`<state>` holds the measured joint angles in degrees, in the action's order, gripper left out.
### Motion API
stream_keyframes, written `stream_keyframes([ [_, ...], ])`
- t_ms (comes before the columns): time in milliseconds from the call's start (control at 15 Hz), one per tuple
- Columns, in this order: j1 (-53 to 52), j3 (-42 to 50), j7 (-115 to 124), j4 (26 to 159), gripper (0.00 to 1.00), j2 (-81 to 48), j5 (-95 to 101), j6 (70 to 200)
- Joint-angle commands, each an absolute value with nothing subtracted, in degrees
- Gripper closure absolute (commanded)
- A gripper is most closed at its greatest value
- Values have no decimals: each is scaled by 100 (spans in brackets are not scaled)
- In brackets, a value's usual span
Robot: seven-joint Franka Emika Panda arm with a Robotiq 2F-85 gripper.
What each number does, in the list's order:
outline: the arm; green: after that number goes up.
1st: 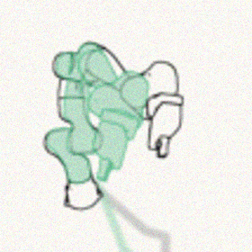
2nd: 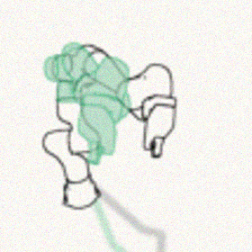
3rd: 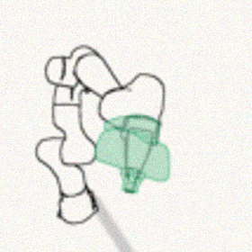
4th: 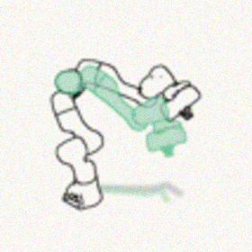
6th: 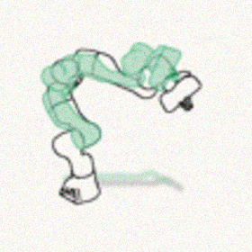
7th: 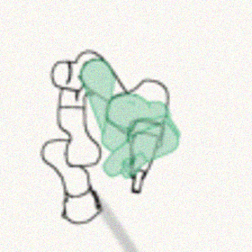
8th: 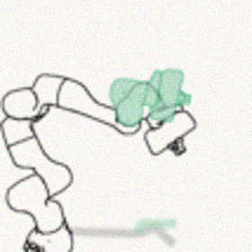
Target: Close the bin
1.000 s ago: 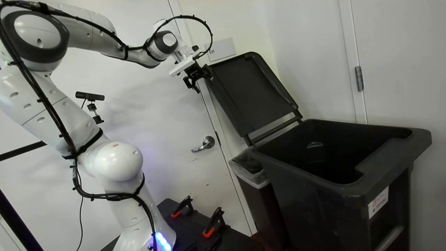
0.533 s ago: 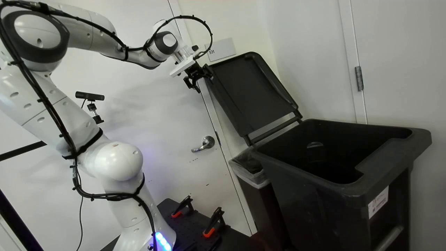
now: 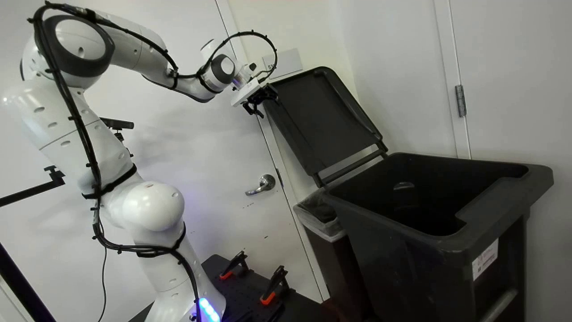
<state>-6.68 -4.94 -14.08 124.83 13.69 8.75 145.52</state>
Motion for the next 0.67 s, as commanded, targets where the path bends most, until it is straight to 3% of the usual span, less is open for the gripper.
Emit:
stream_keyframes([
  [0, -886, -620, -1595, 12446, 0, 1192, 832, 15235],
  [600, -783, -745, -1233, 12467, 0, 1090, 1213, 15570],
])
